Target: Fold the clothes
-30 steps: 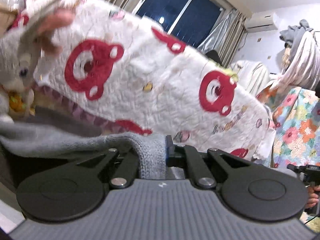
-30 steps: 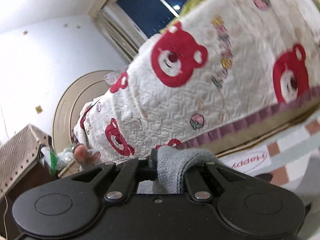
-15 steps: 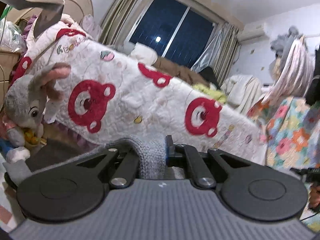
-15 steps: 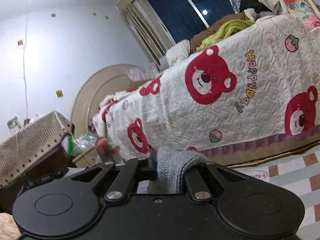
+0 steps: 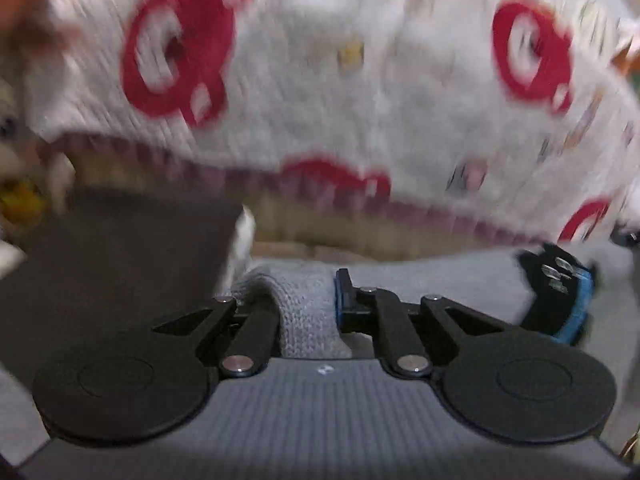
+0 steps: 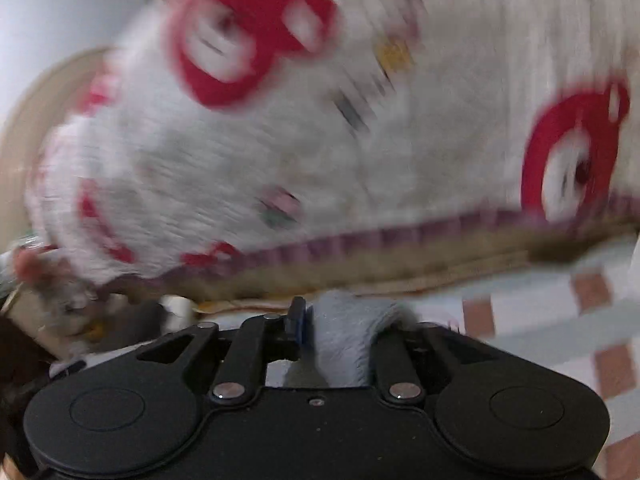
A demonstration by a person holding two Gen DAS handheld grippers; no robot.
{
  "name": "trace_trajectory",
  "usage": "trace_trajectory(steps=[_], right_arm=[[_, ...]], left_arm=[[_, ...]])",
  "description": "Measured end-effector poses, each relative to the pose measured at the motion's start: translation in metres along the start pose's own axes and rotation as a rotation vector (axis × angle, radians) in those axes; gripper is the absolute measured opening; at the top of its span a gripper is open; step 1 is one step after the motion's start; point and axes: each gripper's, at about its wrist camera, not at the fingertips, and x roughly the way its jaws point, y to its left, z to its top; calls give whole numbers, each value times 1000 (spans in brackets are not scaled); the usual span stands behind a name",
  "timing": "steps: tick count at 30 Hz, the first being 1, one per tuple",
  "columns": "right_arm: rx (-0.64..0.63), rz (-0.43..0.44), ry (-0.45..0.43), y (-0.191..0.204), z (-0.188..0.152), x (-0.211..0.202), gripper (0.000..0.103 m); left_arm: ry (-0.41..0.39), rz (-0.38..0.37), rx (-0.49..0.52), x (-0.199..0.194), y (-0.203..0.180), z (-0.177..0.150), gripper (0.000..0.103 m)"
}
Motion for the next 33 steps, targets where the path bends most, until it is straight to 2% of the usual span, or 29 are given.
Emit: trace_trajectory(steps=[1,2,4,5,7,8,11,15,20,23,26,29,32,33], right_arm=[[12,-64,47,-7,-2,27,28],[15,-153,94,-13,-9,52,32],[-30,-275,144,-20,-30,82,34],[-62,-330,147,-23,-42,90,39],[-104,-388,154,-32,-67,94,40],[-105,-389,146,-36,-75,90,40],[-60,-299,127,-52,-105,65,43],[-16,-196,125,-60,-142,39,49],[-54,-183,70,-56,-160,31,50],[-88,-143,-16,-46,-141,34,50],[-126,-107,-14,-33,-114,53,50],[-217,-142,-5,-20,-90,80,50],[-237,-145,13,-19,-71,99,50],[-234,-127,19,-19,-69,101,44]], left_arm=[[30,-9,-3,12,0,-8,10],[42,-19,-10,21,1,-18,17],[19,-51,-29,23,11,-37,37],[6,-68,-39,24,16,-46,44],[3,-77,-110,22,32,-55,47],[3,-81,-147,21,41,-59,47],[-4,-120,-234,5,63,-78,47],[15,-90,-142,-14,57,-94,51],[27,-124,-75,-23,40,-105,52],[0,-139,-42,-29,25,-99,52],[-77,-117,43,-33,9,-89,52],[-126,-62,102,-28,-1,-82,53],[-89,-118,107,-7,-5,-78,52],[-78,-129,107,2,-7,-76,50]])
